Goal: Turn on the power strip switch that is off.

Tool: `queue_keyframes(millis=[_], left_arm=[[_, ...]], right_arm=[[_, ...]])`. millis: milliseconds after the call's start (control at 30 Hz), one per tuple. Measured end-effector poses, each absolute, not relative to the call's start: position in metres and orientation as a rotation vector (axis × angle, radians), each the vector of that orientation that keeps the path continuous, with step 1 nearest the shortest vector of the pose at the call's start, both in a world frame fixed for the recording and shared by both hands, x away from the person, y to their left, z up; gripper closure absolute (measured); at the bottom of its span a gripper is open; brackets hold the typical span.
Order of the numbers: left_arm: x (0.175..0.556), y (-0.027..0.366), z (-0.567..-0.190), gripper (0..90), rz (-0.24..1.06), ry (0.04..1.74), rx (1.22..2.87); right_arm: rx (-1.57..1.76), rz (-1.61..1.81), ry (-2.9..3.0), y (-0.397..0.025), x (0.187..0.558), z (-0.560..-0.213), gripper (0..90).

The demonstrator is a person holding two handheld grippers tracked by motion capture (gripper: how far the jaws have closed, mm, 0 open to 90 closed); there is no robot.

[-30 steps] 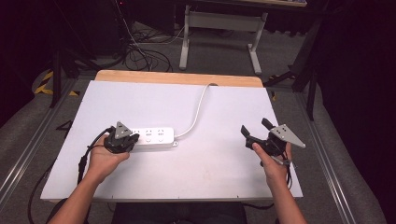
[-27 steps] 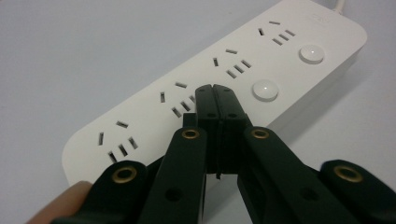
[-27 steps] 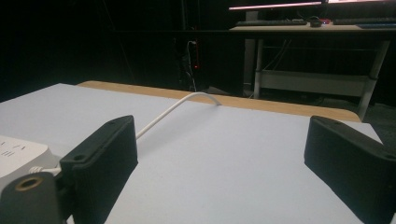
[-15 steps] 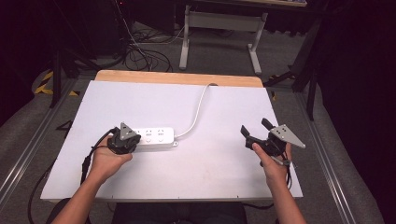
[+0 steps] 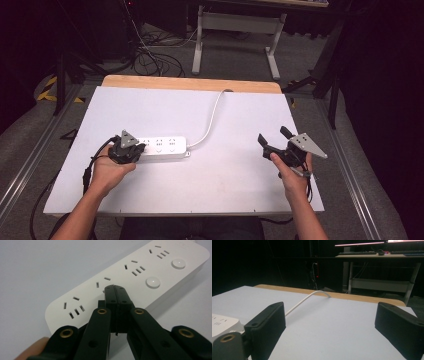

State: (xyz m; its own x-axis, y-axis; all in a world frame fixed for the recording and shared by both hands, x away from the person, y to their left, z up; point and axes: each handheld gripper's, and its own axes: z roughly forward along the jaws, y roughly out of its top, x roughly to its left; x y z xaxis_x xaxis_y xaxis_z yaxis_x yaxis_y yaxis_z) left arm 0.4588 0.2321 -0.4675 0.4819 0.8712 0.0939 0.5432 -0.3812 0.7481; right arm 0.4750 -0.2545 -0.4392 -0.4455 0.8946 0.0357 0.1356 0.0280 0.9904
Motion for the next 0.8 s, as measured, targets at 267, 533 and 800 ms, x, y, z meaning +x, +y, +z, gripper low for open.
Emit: queue_keyframes(millis=[267,533,800], left_arm=[[0.4593,0.2313,-0.4666,90.0,0.646,1.179,2.069],[0.4607,0.2298,-0.4653,90.0,0.6,1.161,2.055],[0.4599,0.2265,-0.4672,90.0,0.628,1.169,2.072]], right_arm=[[1.056,1.471,1.667,-0.2522,0.477,-0.4399,10.2],[1.056,1.471,1.663,-0.2534,0.4775,-0.4398,10.1],[1.057,1.477,1.658,-0.2537,0.4766,-0.4391,10.2]])
